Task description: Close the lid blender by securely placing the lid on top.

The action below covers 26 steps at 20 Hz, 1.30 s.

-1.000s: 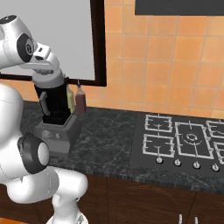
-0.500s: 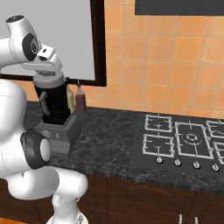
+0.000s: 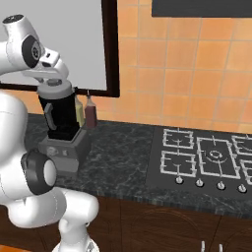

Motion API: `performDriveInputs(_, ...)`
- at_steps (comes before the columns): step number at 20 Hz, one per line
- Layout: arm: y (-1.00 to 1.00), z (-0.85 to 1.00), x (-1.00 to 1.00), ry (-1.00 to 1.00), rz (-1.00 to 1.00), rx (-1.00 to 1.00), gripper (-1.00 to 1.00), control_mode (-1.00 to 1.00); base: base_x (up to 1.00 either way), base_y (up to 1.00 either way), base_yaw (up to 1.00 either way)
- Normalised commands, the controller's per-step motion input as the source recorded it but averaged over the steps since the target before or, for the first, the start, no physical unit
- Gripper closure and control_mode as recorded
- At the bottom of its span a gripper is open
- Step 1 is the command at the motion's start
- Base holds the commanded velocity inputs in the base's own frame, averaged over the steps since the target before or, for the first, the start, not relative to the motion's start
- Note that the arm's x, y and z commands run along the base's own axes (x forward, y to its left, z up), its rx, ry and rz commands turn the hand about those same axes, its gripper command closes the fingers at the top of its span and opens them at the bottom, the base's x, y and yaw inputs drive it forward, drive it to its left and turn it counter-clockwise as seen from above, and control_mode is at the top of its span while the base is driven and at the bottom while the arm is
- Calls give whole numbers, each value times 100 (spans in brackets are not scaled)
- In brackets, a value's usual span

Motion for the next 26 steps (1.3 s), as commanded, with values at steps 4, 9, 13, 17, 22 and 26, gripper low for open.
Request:
performDriveInputs(4, -10, 21, -63, -15, 0, 2, -100, -100, 0, 0, 0)
performDriveInputs(9, -89, -3, -100, -24, -1, 19, -100, -100, 0, 0, 0)
performDriveInputs(13, -100, -43, -100, -29, 0, 14, -100, -100, 0, 0, 0)
performDriveInputs(17, -100, -73, -100, -27, 0, 9, -100, -100, 0, 0, 0)
performDriveInputs(22, -100, -100, -100, -21, 0, 7, -100, -100, 0, 0, 0)
performDriveInputs(26, -85, -24, -100, -29, 0, 6, -100, -100, 0, 0, 0)
